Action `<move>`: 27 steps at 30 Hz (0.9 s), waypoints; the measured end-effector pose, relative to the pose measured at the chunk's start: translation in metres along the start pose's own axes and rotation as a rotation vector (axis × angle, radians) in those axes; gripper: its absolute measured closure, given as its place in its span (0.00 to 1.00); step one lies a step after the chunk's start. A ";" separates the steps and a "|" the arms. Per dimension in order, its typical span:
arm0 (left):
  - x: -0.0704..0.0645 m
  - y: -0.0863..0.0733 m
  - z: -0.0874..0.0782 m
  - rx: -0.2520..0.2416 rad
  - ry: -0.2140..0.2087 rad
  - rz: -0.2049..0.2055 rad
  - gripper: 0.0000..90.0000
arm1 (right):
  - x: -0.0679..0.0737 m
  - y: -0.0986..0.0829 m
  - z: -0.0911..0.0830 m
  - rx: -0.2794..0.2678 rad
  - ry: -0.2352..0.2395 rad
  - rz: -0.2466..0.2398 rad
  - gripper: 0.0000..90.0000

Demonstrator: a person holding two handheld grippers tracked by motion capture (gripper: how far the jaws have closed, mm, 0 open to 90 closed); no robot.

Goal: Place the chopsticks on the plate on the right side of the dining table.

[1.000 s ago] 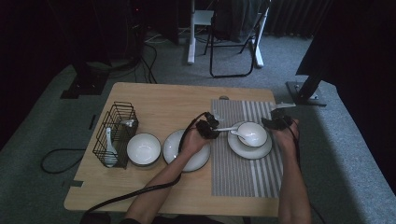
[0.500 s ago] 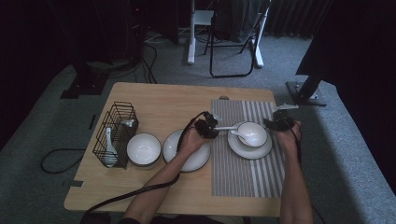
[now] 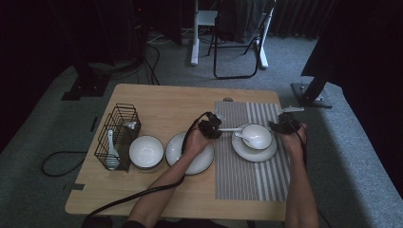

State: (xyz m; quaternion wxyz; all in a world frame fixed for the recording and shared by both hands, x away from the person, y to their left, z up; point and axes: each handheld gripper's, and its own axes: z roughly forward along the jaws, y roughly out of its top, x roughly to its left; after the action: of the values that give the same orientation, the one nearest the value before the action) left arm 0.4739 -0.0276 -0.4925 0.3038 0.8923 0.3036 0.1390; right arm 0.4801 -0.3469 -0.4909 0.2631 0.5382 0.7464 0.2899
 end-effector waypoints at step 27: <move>0.001 0.000 0.000 -0.010 -0.013 -0.004 0.77 | -0.002 -0.002 -0.003 -0.002 -0.012 0.003 0.55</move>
State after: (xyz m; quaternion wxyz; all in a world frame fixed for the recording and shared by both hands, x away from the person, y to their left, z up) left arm 0.4747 -0.0273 -0.4920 0.3103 0.8910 0.3029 0.1342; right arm 0.4773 -0.3501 -0.4896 0.2679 0.5406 0.7437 0.2878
